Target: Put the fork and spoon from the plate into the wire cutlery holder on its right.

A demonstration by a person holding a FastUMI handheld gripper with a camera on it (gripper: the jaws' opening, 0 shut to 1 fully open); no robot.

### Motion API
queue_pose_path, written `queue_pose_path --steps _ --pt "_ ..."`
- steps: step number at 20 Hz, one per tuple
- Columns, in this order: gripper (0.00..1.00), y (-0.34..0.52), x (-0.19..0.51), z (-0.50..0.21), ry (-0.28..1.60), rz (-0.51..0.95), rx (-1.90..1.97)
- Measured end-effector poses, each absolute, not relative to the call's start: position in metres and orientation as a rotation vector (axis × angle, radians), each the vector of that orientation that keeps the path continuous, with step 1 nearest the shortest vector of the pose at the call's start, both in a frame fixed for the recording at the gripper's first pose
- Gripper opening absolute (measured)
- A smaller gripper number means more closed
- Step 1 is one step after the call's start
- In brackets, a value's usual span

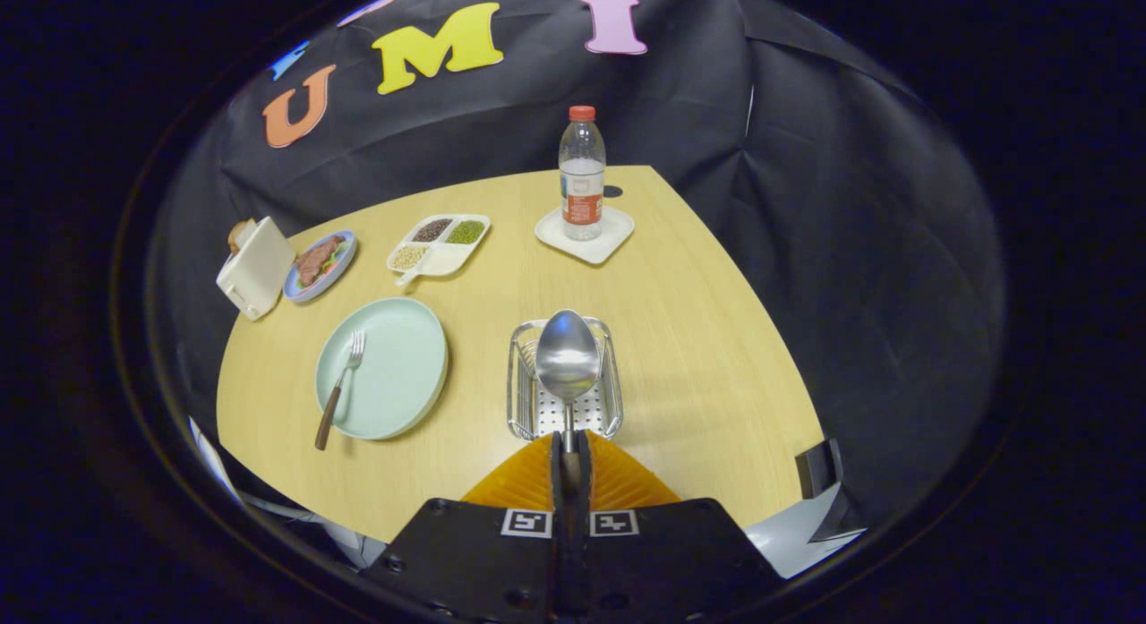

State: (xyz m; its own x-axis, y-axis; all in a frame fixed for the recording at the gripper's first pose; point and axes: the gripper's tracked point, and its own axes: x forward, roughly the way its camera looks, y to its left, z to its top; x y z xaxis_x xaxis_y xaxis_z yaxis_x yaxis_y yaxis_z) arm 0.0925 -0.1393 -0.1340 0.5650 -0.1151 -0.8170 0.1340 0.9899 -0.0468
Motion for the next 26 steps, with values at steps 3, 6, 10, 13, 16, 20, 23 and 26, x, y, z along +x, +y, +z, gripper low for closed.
queue_pose_path --steps 3,6,10,13,16,20,23,26 --pt "0.01 -0.137 0.099 -0.134 0.957 -0.147 0.027" --pt "0.02 -0.133 0.103 -0.131 0.945 -0.146 0.035" --pt "0.10 -0.128 0.115 -0.113 0.870 -0.139 0.012" --pt "0.41 -0.125 0.123 -0.096 0.800 -0.151 0.000" --pt "0.65 -0.116 0.130 -0.081 0.716 -0.159 -0.029" --pt "0.85 -0.089 0.133 -0.068 0.629 -0.150 -0.083" --pt "0.91 -0.060 0.137 -0.068 0.594 -0.137 -0.112" --pt "0.97 -0.025 0.140 -0.079 0.595 -0.108 -0.116"
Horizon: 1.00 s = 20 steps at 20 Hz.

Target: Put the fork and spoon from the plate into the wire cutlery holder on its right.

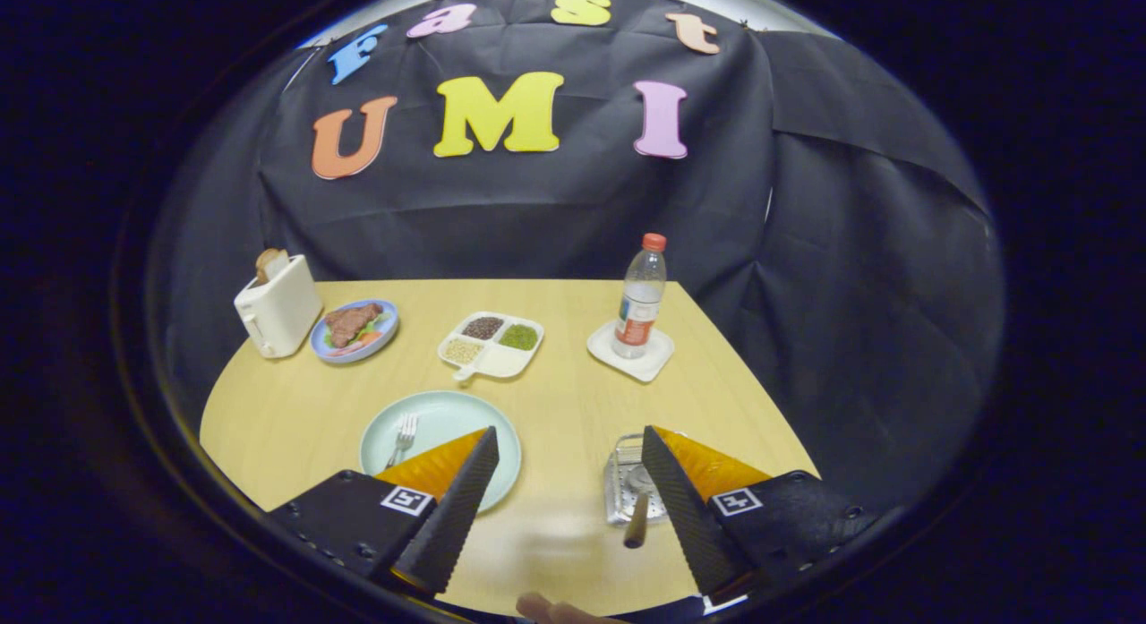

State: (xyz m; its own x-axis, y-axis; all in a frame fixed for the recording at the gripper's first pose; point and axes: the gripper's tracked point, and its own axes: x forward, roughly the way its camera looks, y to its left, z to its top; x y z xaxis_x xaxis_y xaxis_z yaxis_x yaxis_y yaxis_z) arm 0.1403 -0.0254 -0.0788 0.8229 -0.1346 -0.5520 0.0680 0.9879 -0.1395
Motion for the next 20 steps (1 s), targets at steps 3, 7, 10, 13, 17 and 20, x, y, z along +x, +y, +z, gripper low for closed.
queue_pose_path --steps 3,7,10,13,17,20 --pt "0.96 0.011 0.145 -0.102 0.636 -0.068 -0.105" --pt "0.97 0.056 0.153 -0.133 0.693 -0.024 -0.106" --pt "0.96 0.083 0.158 -0.155 0.737 0.001 -0.100" --pt "0.97 0.101 0.162 -0.181 0.799 0.015 -0.083" --pt "0.96 0.113 0.166 -0.212 0.875 0.010 -0.088" --pt "0.95 0.116 0.168 -0.229 0.925 0.004 -0.080"
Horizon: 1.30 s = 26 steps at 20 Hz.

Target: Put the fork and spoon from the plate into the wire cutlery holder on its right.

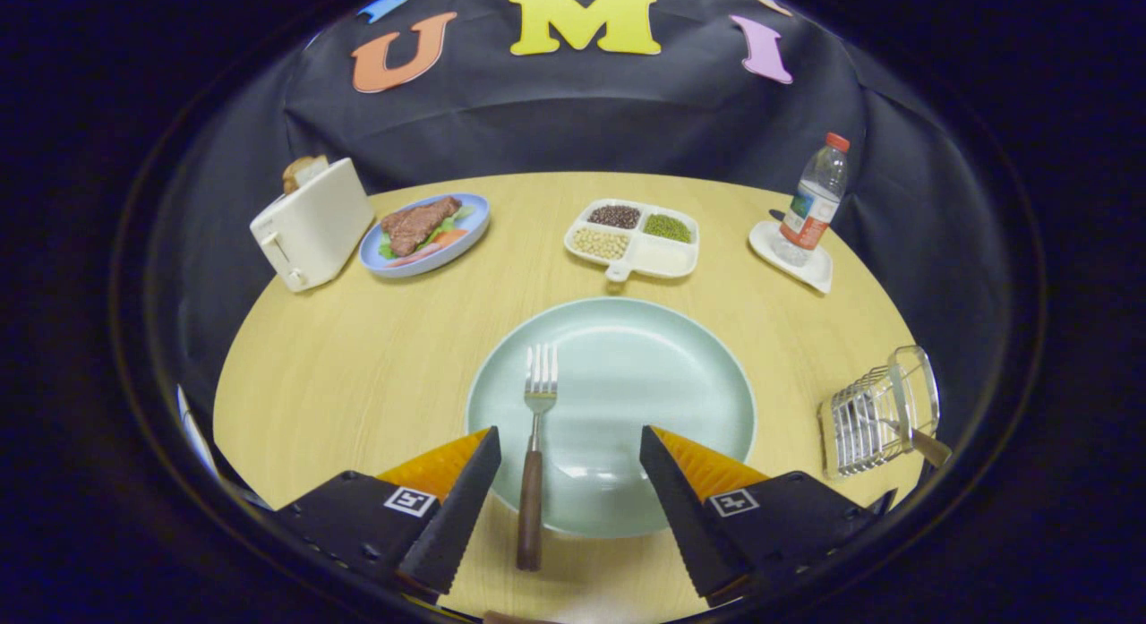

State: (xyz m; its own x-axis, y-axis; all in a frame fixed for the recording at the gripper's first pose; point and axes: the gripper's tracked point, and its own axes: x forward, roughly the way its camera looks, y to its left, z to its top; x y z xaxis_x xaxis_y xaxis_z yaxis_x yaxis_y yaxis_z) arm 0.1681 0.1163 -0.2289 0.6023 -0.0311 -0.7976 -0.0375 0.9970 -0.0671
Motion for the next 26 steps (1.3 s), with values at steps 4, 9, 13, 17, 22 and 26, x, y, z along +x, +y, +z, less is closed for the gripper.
queue_pose_path --steps 4,9,13,17,22,26 --pt "0.82 0.122 0.171 -0.243 0.969 -0.006 -0.079" --pt "0.36 0.129 0.170 -0.261 1.041 0.000 -0.053" --pt "0.09 0.132 0.172 -0.260 1.042 0.030 -0.048" --pt "0.01 0.128 0.169 -0.253 1.035 0.046 -0.042" --pt "0.01 0.114 0.159 -0.209 0.959 0.051 -0.033" --pt "0.01 0.091 0.143 -0.166 0.908 0.055 -0.018"
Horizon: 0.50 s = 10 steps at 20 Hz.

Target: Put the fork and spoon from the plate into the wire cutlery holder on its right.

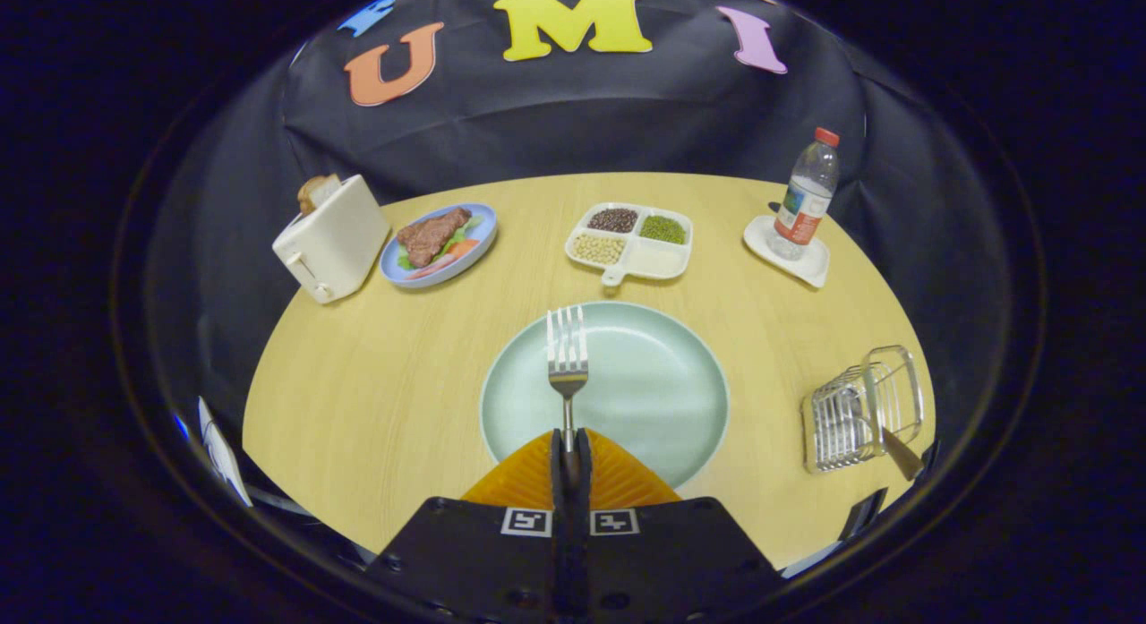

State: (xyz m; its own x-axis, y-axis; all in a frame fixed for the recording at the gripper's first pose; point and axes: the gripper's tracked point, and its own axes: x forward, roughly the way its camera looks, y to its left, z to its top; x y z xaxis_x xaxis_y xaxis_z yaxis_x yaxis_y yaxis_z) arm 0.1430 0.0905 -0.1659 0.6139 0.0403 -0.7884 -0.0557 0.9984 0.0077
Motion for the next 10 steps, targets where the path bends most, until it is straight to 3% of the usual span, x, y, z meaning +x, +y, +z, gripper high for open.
queue_pose_path --steps 10 --pt "0.01 -0.012 0.107 -0.067 0.757 -0.008 0.038"
